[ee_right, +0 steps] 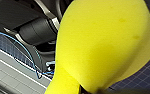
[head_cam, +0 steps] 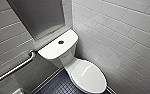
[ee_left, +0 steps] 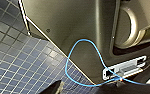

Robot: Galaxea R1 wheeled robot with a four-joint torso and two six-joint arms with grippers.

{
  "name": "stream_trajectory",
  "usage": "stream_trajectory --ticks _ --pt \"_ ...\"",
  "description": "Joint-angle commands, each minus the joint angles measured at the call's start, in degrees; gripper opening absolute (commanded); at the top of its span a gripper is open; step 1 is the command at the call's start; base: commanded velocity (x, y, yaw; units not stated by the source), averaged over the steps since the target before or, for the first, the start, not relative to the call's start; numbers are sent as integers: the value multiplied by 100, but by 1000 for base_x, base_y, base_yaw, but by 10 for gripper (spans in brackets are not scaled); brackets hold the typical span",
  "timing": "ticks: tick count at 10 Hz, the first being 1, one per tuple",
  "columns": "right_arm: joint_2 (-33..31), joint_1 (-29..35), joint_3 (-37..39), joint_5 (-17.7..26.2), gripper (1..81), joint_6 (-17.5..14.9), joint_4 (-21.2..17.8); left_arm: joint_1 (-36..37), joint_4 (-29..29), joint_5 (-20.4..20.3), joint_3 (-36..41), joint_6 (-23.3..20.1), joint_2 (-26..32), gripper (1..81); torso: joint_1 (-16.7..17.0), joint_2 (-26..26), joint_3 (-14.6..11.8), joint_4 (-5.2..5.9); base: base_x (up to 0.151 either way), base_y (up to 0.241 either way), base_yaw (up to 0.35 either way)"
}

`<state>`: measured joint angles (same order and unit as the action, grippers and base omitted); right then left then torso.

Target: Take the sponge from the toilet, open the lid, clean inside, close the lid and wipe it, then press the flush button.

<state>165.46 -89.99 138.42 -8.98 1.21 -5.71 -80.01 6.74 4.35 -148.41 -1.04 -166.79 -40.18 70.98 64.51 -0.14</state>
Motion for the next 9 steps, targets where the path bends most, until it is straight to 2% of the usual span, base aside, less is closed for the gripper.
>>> stream_trajectory --ticks 1,3,8,9 --pt "-1788 -175 -2672 -190 10 11 35 -178 -349 434 66 -195 -91 811 0 0 0 0 0 0 0" --pt "-2668 212 -3712 -270 10 177 26 -178 -289 461 93 -264 -136 811 0 0 0 0 0 0 0" --pt "-3840 1495 -4797 -173 10 292 34 -196 -287 461 101 -274 -153 811 0 0 0 0 0 0 0" --pt "-4096 1846 -5113 -165 10 440 43 -196 -287 461 101 -274 -188 811 0 0 0 0 0 0 0"
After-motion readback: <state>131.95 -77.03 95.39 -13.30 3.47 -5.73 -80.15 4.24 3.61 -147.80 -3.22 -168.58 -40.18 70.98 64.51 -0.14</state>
